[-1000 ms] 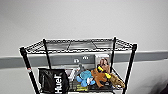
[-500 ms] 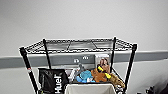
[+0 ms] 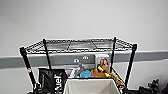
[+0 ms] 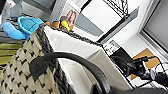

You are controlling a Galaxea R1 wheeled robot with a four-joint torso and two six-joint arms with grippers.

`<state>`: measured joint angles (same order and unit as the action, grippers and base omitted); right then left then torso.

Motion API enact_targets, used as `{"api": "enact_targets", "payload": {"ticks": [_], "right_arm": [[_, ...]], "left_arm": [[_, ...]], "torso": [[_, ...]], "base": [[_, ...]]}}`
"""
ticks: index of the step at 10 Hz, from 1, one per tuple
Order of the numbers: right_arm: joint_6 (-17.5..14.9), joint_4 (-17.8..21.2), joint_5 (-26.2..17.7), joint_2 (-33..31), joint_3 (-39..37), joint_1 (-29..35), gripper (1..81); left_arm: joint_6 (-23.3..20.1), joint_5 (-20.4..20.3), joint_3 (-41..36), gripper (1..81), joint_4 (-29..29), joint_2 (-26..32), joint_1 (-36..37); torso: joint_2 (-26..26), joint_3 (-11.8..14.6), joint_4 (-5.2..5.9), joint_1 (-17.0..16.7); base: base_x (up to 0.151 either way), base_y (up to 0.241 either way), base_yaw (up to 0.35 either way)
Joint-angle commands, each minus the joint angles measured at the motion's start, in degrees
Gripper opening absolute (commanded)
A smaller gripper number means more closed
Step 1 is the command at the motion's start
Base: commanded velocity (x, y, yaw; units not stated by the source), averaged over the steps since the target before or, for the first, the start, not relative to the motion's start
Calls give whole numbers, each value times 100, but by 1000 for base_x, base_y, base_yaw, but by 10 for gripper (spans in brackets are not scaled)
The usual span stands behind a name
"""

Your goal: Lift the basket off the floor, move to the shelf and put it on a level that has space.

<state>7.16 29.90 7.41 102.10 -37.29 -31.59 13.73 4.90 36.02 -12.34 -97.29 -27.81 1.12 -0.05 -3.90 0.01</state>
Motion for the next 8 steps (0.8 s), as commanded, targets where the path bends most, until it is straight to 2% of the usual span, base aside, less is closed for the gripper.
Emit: {"api": "enact_targets", "payload": {"ticks": [1,2,5,8], "right_arm": [[5,419,-134,-310,416,1192,10],[13,621,-178,-336,451,1369,10],[13,893,-345,-424,549,1807,10],[14,1316,-530,-442,531,2397,10]], "left_arm": [[270,2,-323,10,-23,288,991],[401,79,-393,10,-23,350,1149],[727,282,-491,10,-40,482,1711],[1263,625,-517,10,-41,517,2388]], "torso": [[0,0,0,0],[0,0,0,0],[0,0,0,0],[0,0,0,0]], "base": [[0,0,0],[0,0,0],[0,0,0],[0,0,0]]}}
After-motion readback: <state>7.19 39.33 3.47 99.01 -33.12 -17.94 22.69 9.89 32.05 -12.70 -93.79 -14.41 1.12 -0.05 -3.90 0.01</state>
